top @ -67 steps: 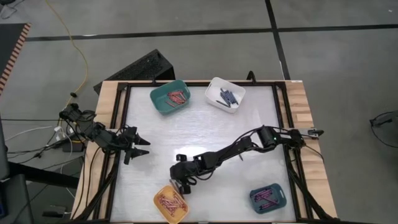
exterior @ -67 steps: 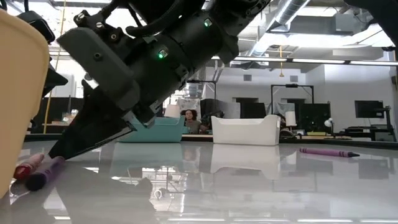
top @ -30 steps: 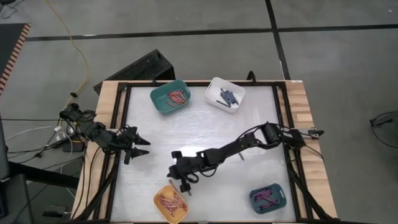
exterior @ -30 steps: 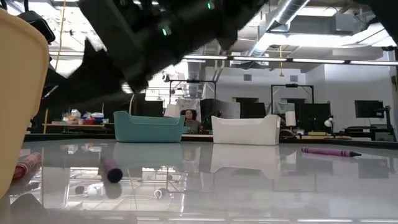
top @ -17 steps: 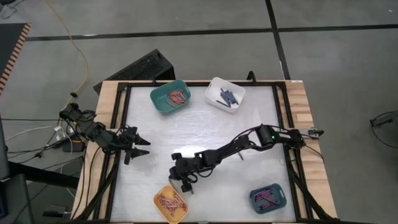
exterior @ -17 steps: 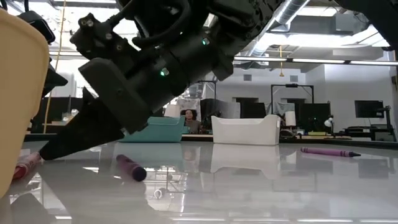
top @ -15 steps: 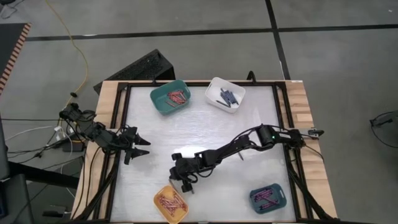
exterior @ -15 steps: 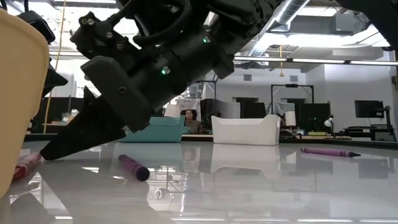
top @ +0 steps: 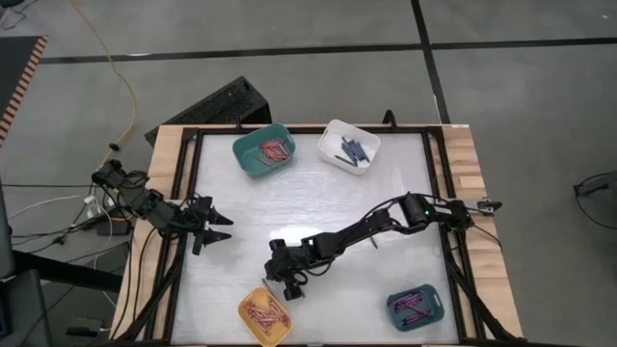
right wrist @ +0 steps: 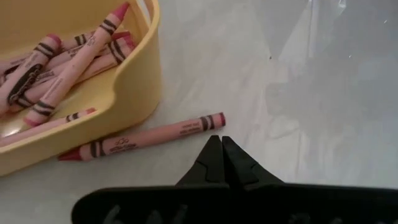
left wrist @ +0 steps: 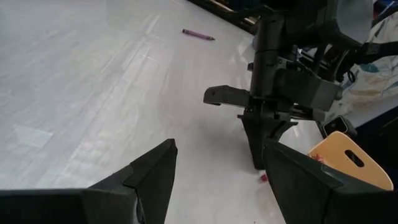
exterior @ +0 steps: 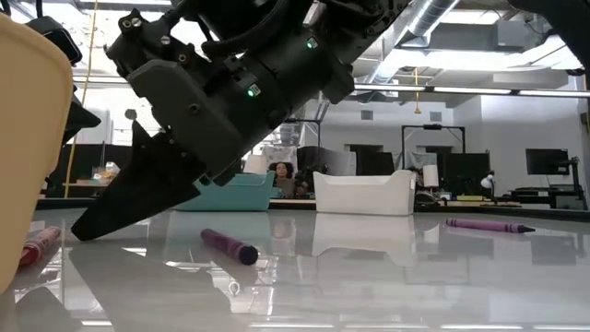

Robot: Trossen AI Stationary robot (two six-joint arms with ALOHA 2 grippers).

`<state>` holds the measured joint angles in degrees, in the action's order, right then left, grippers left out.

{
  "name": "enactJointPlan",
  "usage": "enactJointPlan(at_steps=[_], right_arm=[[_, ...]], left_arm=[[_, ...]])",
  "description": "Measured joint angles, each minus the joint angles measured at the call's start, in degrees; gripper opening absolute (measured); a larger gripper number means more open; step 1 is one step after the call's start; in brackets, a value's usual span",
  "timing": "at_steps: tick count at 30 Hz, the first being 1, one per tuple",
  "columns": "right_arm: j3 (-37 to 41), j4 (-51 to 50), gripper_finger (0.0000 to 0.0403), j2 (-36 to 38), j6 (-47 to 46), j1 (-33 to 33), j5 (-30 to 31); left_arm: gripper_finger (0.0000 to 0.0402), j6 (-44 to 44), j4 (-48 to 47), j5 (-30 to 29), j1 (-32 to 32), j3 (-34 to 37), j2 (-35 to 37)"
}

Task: Sort crayons
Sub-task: Adjust the crayons, then put the red crayon into the top green bin

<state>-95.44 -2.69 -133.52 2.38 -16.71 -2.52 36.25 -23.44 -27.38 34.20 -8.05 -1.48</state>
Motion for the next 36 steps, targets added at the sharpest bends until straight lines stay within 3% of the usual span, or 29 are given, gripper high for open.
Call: enactJointPlan(at_steps=[9,19,28,36], right_arm=[[0.00,-6.52,0.0000,1.31,-0.49,-0.51,-0.39],[0.14,-21.06,0.0000,5.14,1.17,-0.66,1.37],[0.70,-25.16,0.0000,9.32,18.11,1.37,7.20],[0.59,-21.72,0.0000,9.29,22.47,8.95,9.13]], left_arm=[[0.0228,0.00,0.00,0.01,0.00,0.02,0.00],[0.0228,0.00,0.02,0.03,0.00,0.01,0.00],[0.0228,0.00,0.02,0.03,0.00,0.02,-0.02],[0.0228,0.00,0.01,0.02,0.00,0.01,-0.02]])
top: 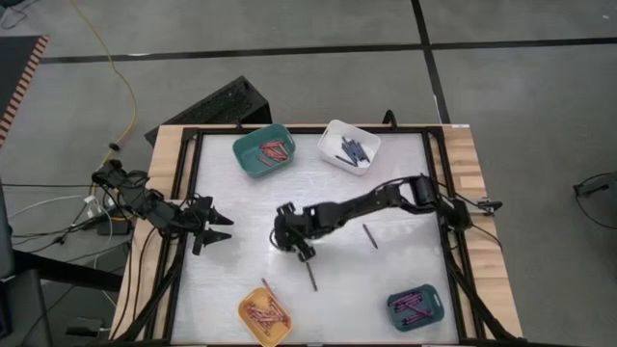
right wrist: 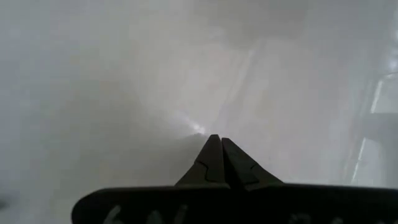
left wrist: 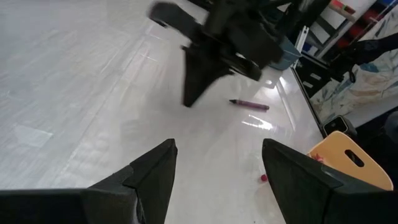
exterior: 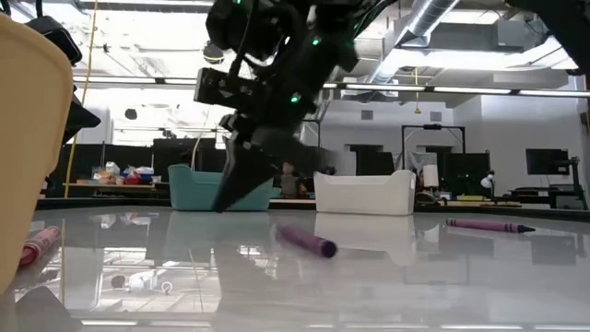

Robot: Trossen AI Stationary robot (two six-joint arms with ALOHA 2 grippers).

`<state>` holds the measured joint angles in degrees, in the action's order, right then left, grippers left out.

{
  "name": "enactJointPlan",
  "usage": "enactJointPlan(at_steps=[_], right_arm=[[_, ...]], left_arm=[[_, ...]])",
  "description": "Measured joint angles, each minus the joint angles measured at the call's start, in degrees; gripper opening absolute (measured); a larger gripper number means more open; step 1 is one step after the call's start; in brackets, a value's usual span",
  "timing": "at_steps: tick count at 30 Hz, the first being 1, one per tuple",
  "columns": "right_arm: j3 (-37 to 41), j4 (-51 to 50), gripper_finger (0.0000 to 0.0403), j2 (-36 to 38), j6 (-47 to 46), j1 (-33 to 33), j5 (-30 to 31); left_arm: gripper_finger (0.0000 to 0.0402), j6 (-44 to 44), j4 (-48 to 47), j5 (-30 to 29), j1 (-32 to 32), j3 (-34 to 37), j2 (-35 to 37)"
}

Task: Sort crayons
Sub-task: Put the red crayon into the top green bin

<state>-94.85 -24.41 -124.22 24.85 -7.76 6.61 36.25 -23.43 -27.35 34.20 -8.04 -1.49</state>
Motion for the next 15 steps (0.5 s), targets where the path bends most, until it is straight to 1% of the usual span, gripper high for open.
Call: enactJointPlan(at_steps=[4,6,10,13,15], right_arm=[[-0.02,6.31,0.0000,0.00,2.92,3.53,-1.52],[-0.13,9.95,0.0000,0.00,4.81,5.04,-5.51],[-0.02,17.83,0.0000,-1.05,5.65,6.81,-14.17],[-0.11,25.44,0.0000,-3.29,5.64,7.07,-20.08],[0.00,28.27,0.0000,-4.58,5.65,6.62,-22.89]], left_arm=[[0.0228,0.00,0.01,0.00,0.00,0.01,-0.01],[0.0228,0.00,0.00,0.00,0.00,0.00,-0.01],[0.0228,0.00,0.00,0.00,0.00,0.00,-0.01],[0.0228,0.00,-0.01,0.00,0.00,-0.01,0.01],[0.0228,0.00,-0.01,-0.03,0.00,-0.01,0.02]])
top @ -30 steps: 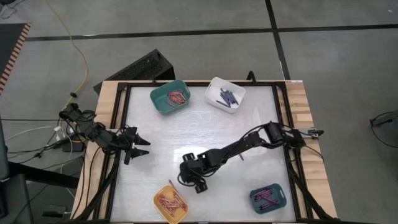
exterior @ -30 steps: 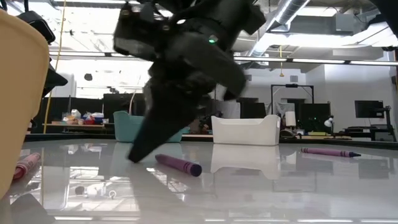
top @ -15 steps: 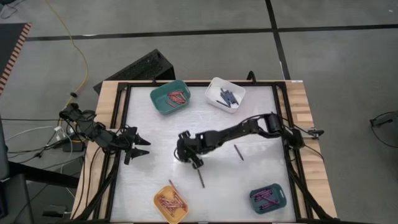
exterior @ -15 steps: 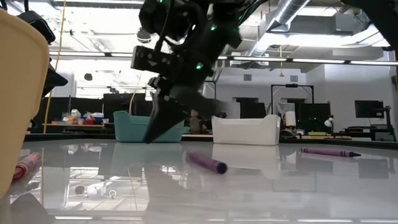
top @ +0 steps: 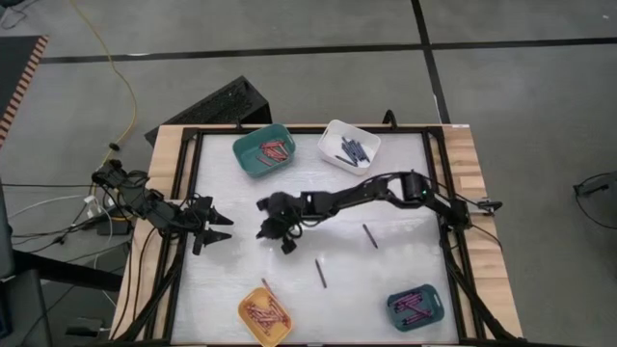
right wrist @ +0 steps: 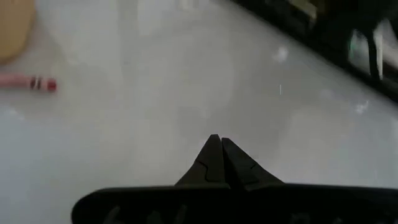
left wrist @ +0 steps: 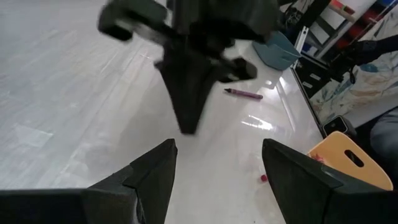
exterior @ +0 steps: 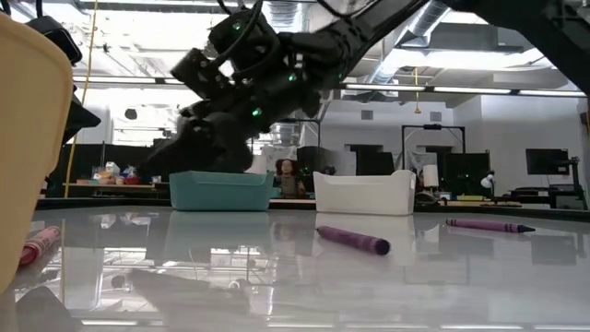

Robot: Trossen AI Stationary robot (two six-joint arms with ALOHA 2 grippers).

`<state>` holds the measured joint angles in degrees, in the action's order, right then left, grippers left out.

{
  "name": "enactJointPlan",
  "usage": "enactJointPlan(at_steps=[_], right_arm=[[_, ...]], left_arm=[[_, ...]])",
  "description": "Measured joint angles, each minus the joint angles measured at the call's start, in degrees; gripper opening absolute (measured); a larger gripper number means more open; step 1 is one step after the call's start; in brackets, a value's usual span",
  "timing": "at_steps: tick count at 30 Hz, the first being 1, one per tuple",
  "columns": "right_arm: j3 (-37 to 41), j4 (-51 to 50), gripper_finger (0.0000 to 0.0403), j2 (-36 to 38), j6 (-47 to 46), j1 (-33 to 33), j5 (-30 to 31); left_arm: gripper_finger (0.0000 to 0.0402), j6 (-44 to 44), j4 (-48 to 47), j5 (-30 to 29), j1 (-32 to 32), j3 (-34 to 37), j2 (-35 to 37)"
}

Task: Sort crayons
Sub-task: Put the red crayon into the top green bin

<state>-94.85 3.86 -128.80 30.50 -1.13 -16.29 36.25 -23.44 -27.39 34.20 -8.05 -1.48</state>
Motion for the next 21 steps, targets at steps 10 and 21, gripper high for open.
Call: enactJointPlan(at_steps=[10,21], right_arm=[[-2.07,5.67,0.0000,-5.67,-3.05,-7.35,-1.93],[-5.77,5.81,0.0000,-5.61,-6.66,-11.21,0.01]], left_arm=[[0.0228,0.00,0.03,0.02,0.00,0.00,-0.01],[0.0228,0.00,0.02,-0.01,0.00,0.02,0.00]])
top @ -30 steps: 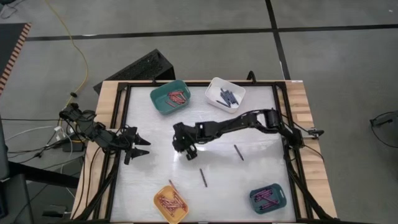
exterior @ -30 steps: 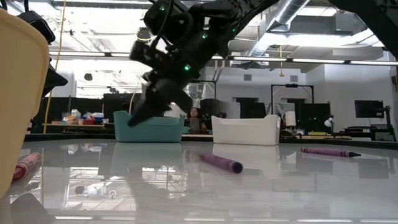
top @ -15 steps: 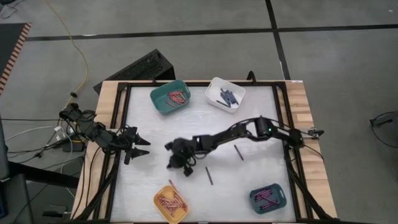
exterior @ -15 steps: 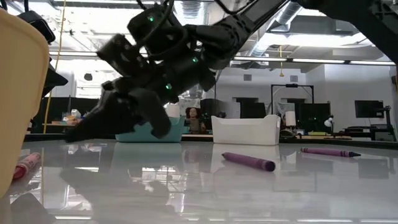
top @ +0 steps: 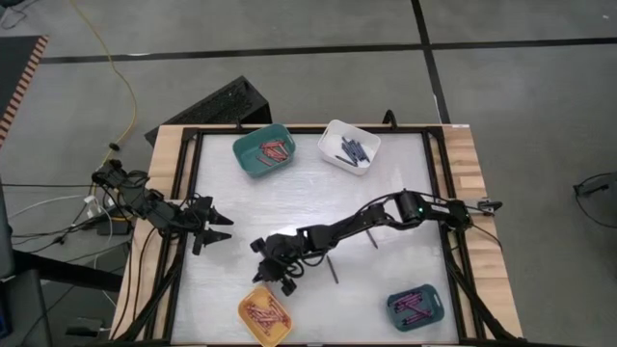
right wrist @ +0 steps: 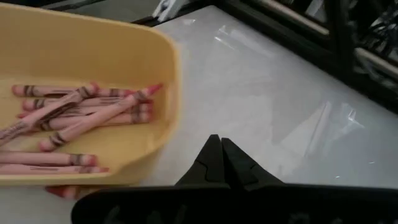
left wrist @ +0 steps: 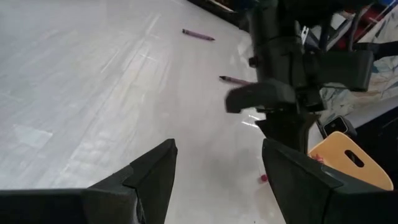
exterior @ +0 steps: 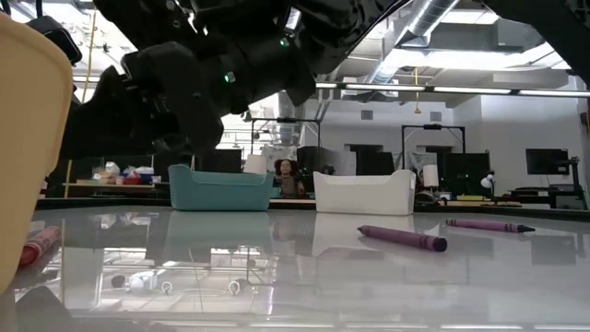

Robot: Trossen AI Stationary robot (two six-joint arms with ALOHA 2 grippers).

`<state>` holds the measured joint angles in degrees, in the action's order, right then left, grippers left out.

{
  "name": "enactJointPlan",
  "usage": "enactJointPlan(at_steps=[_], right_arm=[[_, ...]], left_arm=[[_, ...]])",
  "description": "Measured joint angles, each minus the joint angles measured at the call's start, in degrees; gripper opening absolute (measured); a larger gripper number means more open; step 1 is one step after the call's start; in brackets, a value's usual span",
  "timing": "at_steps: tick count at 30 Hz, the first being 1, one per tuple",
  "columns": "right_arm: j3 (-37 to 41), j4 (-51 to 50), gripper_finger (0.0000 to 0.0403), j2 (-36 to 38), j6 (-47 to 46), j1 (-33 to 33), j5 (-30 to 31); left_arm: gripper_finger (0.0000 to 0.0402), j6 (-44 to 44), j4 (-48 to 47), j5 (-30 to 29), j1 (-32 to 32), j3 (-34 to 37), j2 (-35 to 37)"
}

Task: Sort crayons
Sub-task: Put the red crayon into the top green bin

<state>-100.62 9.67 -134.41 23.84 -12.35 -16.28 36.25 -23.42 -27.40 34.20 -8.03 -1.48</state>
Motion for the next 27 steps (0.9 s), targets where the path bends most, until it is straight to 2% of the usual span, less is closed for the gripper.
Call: enactJointPlan(at_steps=[14,20,27], right_arm=[[0.02,0.58,0.0000,-0.10,-1.52,-0.65,1.23],[0.04,3.14,0.0000,-2.84,-3.69,-0.58,1.04],[-0.02,-0.31,0.0000,-2.89,-4.58,0.27,1.18]], left_arm=[[0.0228,0.00,-0.02,0.04,0.00,0.00,0.00],[0.0228,0.00,-0.04,0.04,0.00,-0.02,0.00],[0.0228,0.00,0.00,-0.03,0.00,0.00,-0.01]])
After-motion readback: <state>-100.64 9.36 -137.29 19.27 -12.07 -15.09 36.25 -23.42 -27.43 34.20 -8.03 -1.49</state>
